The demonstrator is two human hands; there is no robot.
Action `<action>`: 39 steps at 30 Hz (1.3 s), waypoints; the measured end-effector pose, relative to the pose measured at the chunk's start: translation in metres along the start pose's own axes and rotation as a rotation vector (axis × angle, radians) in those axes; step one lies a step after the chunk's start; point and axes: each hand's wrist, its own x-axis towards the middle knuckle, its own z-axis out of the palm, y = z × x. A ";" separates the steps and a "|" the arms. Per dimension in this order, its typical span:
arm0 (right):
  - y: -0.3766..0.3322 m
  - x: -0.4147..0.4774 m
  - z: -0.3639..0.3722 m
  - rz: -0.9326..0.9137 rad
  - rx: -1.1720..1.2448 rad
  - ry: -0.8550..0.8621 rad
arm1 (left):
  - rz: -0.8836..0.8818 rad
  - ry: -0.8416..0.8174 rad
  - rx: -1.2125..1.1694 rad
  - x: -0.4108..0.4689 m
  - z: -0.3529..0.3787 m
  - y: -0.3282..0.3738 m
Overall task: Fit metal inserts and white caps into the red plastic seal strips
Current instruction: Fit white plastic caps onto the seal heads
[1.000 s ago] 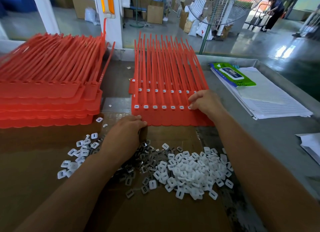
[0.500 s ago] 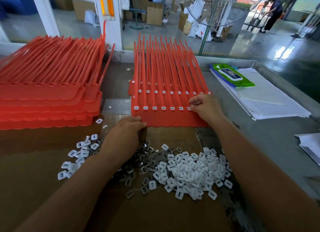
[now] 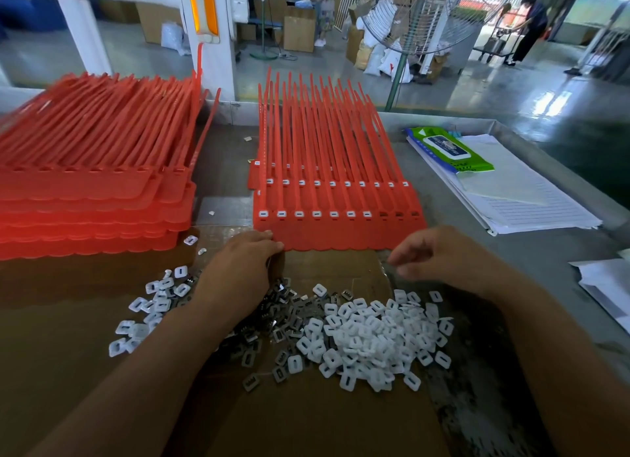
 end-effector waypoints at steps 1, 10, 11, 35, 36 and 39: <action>0.001 -0.004 -0.001 0.007 -0.010 -0.014 | 0.001 -0.002 -0.001 0.000 0.000 0.000; 0.007 -0.013 0.009 0.061 0.007 -0.090 | 0.003 -0.007 -0.005 0.001 0.002 -0.001; 0.007 -0.012 0.011 0.062 -0.013 -0.084 | 0.004 -0.010 -0.002 0.001 0.002 -0.001; 0.011 -0.009 0.015 0.017 -0.012 0.084 | 0.000 -0.006 -0.014 0.000 0.000 -0.001; 0.010 -0.008 0.014 0.020 -0.017 0.085 | 0.001 -0.009 -0.013 0.000 0.000 -0.001; 0.006 -0.004 0.009 0.013 0.029 0.099 | -0.001 -0.016 -0.009 0.000 0.000 -0.001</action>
